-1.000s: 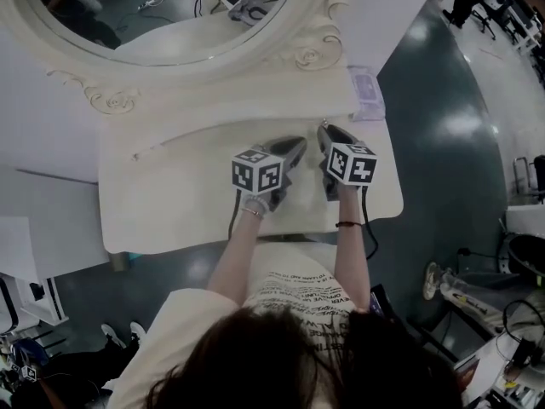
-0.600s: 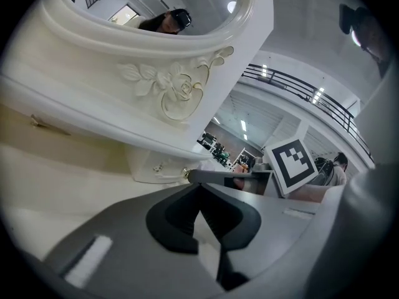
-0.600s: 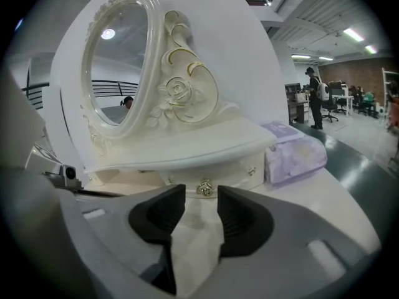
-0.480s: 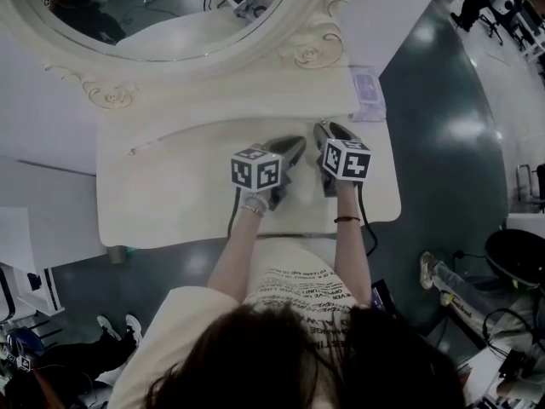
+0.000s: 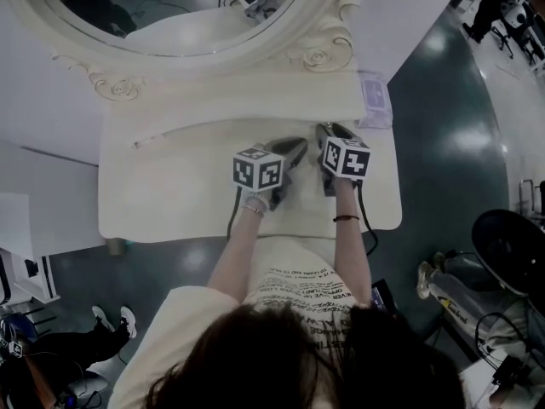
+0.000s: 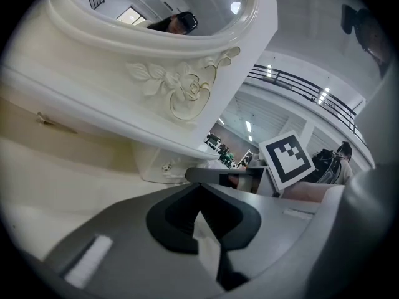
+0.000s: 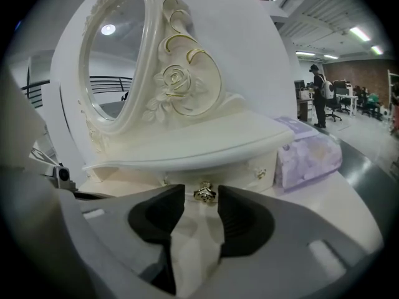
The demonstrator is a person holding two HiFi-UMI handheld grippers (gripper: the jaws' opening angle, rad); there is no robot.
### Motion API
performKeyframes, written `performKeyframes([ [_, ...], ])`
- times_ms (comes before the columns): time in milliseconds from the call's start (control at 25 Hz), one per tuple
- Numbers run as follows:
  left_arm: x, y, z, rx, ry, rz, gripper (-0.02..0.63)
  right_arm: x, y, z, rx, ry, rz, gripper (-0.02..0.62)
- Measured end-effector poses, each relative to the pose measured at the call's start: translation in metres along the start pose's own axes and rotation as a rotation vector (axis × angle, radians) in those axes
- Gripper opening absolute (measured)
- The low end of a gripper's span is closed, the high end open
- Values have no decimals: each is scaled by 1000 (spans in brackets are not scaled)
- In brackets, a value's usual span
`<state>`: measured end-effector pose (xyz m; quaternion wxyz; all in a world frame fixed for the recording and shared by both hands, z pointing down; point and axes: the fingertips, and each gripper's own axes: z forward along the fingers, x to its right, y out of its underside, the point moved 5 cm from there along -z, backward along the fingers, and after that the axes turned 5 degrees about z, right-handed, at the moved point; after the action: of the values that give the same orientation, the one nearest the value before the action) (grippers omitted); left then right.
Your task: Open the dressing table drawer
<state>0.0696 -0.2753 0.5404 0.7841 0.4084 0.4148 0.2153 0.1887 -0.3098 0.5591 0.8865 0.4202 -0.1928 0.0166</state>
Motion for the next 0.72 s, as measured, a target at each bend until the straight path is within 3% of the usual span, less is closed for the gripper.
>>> performKeyframes([
  [720, -3, 3, -2, 10, -17, -8, 0, 1, -1, -1, -33, 66, -45, 103],
])
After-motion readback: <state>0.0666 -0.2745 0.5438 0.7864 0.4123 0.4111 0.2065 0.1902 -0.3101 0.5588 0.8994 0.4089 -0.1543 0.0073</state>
